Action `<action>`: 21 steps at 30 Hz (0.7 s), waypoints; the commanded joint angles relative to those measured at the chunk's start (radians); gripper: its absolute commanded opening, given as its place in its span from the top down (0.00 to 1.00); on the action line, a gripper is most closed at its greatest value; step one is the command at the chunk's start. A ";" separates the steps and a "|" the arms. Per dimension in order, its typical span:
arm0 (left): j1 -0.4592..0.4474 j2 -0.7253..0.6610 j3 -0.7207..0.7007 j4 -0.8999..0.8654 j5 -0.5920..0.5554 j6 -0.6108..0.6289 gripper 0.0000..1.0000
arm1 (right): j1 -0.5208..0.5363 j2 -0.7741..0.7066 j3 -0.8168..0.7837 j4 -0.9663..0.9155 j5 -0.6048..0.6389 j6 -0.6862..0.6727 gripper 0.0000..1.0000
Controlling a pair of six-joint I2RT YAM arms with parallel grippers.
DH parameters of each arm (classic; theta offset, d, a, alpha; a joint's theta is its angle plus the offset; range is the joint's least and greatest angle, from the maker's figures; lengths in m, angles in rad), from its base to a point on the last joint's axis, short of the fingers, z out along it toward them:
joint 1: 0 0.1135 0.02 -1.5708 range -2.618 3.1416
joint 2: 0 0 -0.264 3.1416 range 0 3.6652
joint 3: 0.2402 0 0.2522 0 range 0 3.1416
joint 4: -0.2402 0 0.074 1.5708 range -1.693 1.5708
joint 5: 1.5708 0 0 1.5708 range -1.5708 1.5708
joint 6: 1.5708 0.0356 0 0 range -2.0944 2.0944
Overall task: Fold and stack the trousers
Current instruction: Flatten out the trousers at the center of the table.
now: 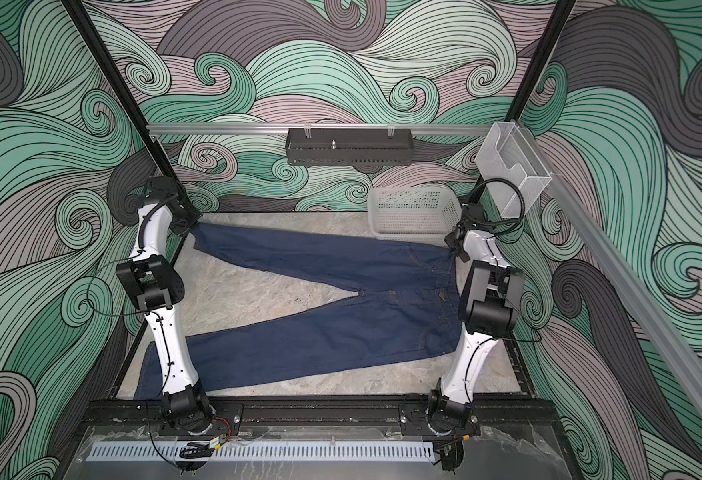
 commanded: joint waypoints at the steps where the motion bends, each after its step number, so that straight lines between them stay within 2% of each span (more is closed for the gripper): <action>1: -0.006 0.031 0.033 -0.010 -0.038 -0.006 1.00 | 0.000 0.052 0.028 -0.007 0.030 0.019 1.00; 9: -0.011 0.103 0.148 -0.013 -0.037 -0.017 1.00 | 0.005 0.160 0.193 -0.066 0.079 0.026 1.00; 10: -0.010 0.108 0.155 -0.013 -0.038 -0.017 0.90 | 0.005 0.168 0.212 -0.077 0.087 0.026 1.00; 11: -0.010 0.108 0.153 -0.010 -0.034 -0.017 0.74 | 0.004 0.172 0.224 -0.080 0.094 0.027 0.98; 12: -0.010 0.105 0.153 -0.005 -0.028 -0.017 0.59 | 0.006 0.172 0.236 -0.086 0.099 0.026 0.93; 13: -0.009 0.099 0.152 0.001 -0.020 -0.016 0.51 | 0.005 0.172 0.246 -0.094 0.105 0.024 0.84; 15: -0.008 0.079 0.150 0.008 -0.009 -0.012 0.39 | 0.005 0.168 0.269 -0.122 0.113 0.019 0.61; 16: -0.005 0.062 0.150 0.010 -0.007 -0.012 0.35 | 0.005 0.158 0.280 -0.143 0.115 0.013 0.49; 17: -0.003 0.044 0.148 0.010 -0.007 -0.009 0.33 | 0.005 0.147 0.285 -0.164 0.116 0.010 0.43; 21: 0.024 -0.084 0.106 -0.004 -0.005 -0.018 0.26 | 0.005 0.019 0.212 -0.197 0.125 -0.009 0.32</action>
